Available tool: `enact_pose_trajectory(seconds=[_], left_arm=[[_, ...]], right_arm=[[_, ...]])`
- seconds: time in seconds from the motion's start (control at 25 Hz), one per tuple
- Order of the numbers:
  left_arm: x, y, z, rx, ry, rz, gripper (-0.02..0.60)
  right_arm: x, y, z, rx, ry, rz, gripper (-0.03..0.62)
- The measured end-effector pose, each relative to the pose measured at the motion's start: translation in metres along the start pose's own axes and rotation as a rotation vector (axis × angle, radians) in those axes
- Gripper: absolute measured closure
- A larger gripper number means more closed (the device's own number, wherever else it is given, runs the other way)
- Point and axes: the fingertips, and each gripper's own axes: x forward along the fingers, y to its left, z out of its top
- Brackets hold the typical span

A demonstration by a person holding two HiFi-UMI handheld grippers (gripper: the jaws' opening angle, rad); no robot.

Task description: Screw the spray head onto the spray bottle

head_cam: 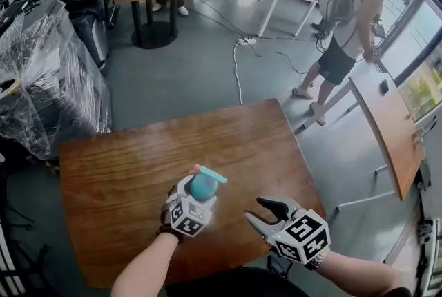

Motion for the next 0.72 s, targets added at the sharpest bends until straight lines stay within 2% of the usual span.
enact_pose_trajectory(seconds=[0.36,0.44,0.52,0.72], left_arm=[[0.007,0.003,-0.004,-0.004,0.010,0.008,0.152],[0.006,0.003,-0.006,-0.003,0.025,0.005,0.119],[0.000,0.003,-0.007,-0.006,0.034,0.007,0.092],[-0.037,0.001,-0.009,-0.033,0.021,0.027,0.108]], right_arm=[[0.006,0.000,-0.008,0.014,-0.005,0.023,0.430],[0.008,0.002,-0.007,0.014,-0.009,0.028,0.430],[0.010,0.005,-0.006,0.011,-0.018,0.034,0.430],[0.022,0.021,-0.004,-0.001,-0.058,0.047,0.433]])
